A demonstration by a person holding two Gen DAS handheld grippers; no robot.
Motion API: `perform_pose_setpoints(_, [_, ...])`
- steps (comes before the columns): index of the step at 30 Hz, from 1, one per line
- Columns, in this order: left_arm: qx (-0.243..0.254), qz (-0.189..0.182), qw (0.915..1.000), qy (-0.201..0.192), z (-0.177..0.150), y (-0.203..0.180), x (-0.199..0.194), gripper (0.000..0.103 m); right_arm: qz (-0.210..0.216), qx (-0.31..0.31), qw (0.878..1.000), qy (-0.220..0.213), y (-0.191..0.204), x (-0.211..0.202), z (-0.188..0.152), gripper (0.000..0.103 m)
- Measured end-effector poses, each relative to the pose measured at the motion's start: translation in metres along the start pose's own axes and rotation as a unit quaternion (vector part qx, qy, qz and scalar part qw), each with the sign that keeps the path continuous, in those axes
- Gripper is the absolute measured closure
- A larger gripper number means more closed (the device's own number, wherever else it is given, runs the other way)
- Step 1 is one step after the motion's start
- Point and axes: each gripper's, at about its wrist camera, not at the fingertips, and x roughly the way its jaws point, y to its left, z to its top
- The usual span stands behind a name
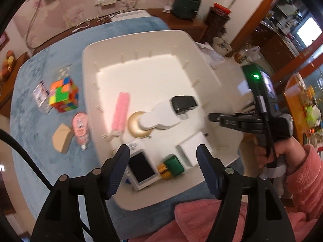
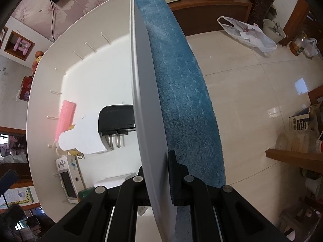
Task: Organize rigid objects
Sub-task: 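Move the left tool to the beige folded cardboard piece and grasp it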
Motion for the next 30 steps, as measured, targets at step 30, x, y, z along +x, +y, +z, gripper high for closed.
perform_pose_setpoints(30, [-0.019, 0.102, 0.9909, 0.086, -0.005, 0.166, 0.024, 0.026, -0.084, 0.063, 0.993, -0.063, 0.019, -0.016, -0.003, 0.091])
